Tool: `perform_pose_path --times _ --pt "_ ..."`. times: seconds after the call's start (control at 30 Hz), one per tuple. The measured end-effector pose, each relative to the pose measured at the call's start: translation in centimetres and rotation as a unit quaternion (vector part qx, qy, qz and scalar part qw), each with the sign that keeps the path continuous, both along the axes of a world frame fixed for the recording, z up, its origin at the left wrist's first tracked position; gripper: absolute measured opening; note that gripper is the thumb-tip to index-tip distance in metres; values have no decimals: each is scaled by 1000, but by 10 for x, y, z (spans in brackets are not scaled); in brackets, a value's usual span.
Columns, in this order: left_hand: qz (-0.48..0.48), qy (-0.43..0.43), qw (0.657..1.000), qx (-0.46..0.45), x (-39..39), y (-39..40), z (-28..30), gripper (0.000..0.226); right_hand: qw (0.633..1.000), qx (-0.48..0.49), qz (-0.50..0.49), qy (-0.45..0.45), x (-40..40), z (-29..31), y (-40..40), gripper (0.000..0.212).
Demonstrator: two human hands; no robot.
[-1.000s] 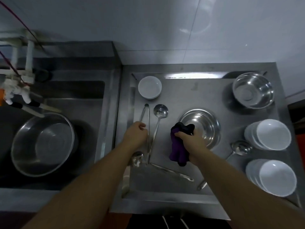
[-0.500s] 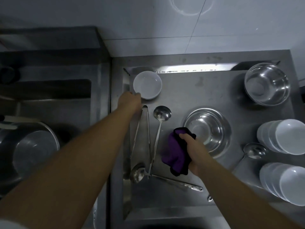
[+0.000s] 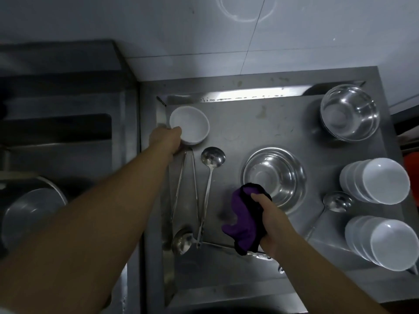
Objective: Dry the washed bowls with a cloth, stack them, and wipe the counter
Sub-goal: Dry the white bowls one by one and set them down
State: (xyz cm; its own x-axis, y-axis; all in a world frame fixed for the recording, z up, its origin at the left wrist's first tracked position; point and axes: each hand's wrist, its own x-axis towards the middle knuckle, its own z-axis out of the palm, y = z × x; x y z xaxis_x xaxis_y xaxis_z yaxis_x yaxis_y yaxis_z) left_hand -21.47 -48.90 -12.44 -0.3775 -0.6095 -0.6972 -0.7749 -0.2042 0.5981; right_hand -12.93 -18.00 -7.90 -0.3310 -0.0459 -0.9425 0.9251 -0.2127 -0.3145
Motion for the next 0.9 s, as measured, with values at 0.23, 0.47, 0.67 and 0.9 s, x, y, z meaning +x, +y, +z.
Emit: perform_pose_path --times 0.23,0.47,0.67,0.9 --pt "97 87 978 160 55 26 49 6 994 -87 45 52 -5 54 -3 45" --pt "73 148 959 231 123 87 110 15 969 -25 157 190 -11 123 -1 29" --pt "69 220 922 311 168 170 183 26 824 131 324 446 -6 187 31 24" --pt "-72 364 867 333 202 242 256 56 609 183 417 650 18 239 82 43"
